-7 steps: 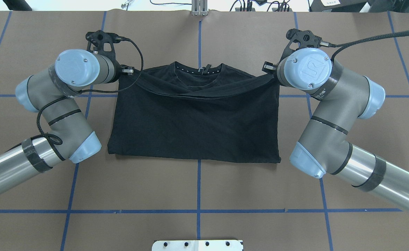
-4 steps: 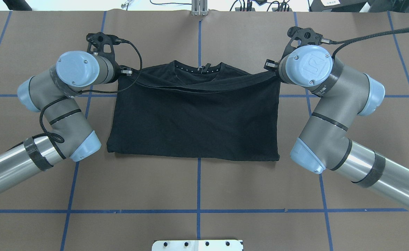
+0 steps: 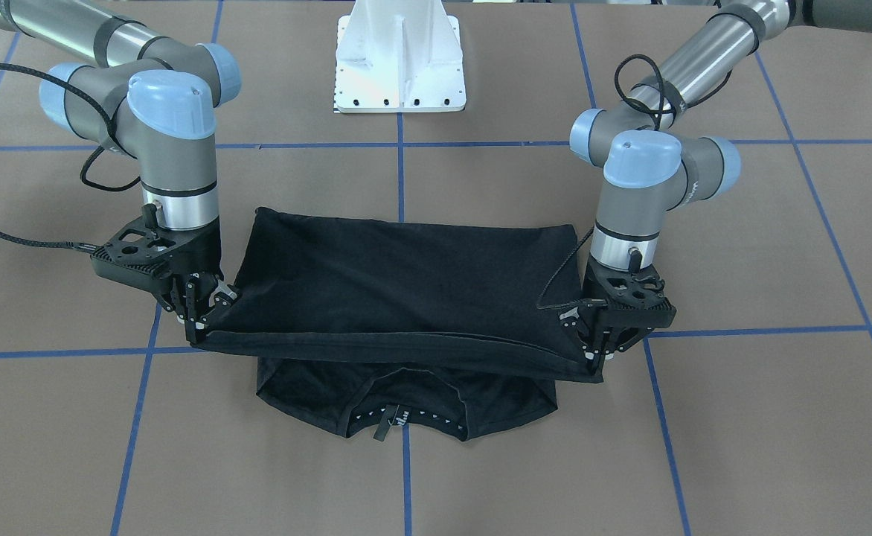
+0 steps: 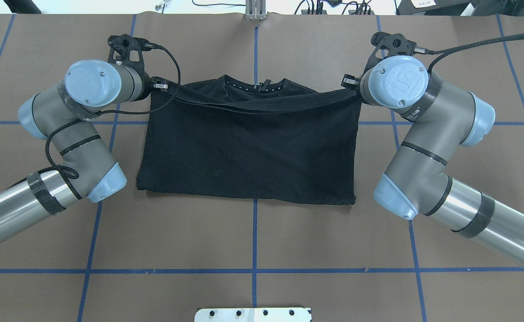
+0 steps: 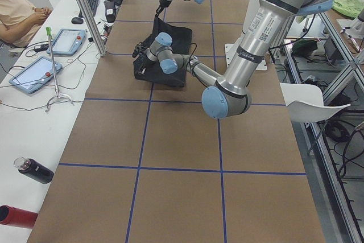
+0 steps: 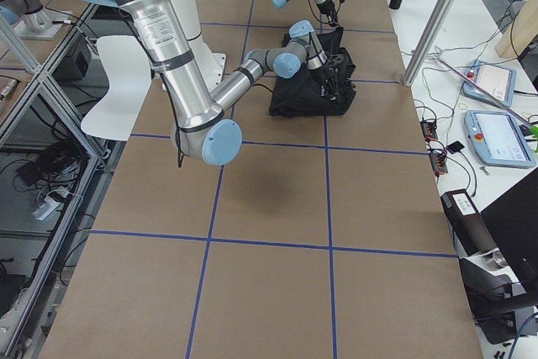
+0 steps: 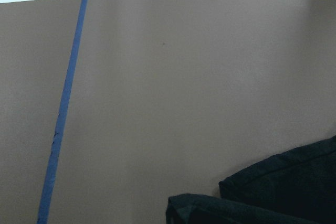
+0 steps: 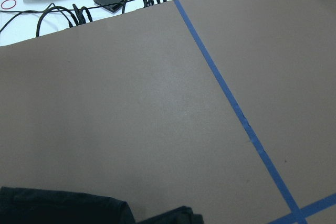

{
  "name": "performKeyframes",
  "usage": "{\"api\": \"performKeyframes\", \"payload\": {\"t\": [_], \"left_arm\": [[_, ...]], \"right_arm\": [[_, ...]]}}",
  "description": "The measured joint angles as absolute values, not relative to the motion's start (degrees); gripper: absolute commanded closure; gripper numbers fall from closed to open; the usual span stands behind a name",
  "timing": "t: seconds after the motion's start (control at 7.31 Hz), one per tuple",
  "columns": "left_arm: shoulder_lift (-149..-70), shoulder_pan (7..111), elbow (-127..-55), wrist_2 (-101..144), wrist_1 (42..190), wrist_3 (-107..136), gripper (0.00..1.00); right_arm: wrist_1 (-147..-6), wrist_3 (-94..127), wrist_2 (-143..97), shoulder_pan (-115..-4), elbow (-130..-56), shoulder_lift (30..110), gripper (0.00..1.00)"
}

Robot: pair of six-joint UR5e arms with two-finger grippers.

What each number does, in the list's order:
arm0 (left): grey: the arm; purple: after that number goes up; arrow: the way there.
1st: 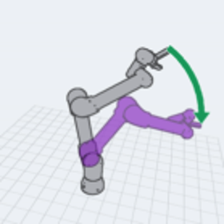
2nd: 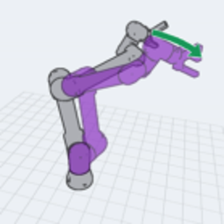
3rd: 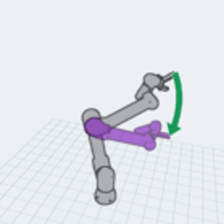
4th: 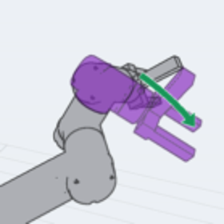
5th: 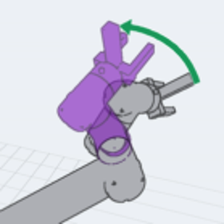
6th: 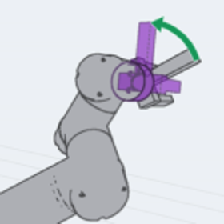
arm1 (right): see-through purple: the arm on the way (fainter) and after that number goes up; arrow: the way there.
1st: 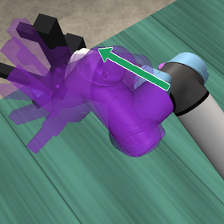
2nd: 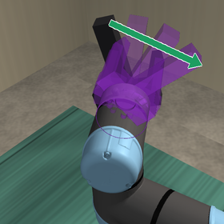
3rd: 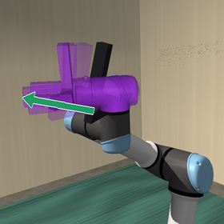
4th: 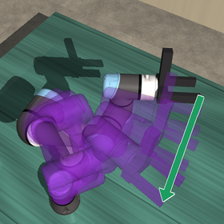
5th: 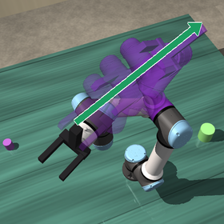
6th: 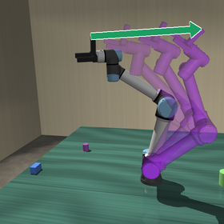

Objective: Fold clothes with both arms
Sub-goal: 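Release the hem and move the left gripper to the folded edge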

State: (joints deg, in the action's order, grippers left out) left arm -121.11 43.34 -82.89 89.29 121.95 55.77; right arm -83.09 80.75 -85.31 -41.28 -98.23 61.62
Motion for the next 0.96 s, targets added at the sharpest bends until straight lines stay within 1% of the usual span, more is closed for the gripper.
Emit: {"api": "performKeyframes", "payload": {"t": [0.14, 0.27, 0.41, 0.68, 0.96], "left_arm": [[-121.1, 43.5, -82.8, 89.3, 122.0, 55.4, 1.0], [-121.1, 43.5, -82.8, 89.4, 122.0, 55.2, 0.64], [-121.1, 43.5, -82.7, 89.4, 122.0, 55.0, 0.01], [-120.8, 43.6, -82.9, 89.5, 123.9, 54.4, 0.0], [-119.8, 43.9, -83.8, 91.1, 126.5, 52.5, 0.0]], "right_arm": [[-83.1, 80.5, -85.3, -41.5, -98.1, 61.6, 1.0], [-83.1, 80.3, -85.3, -41.6, -98.0, 61.6, 0.15], [-83.1, 80.2, -85.3, -41.5, -97.7, 61.6, 0.0], [-83.1, 79.9, -85.6, -41.5, -96.6, 60.8, 0.0], [-82.9, 76.8, -89.9, -42.8, -97.1, 60.1, 0.0]]}}
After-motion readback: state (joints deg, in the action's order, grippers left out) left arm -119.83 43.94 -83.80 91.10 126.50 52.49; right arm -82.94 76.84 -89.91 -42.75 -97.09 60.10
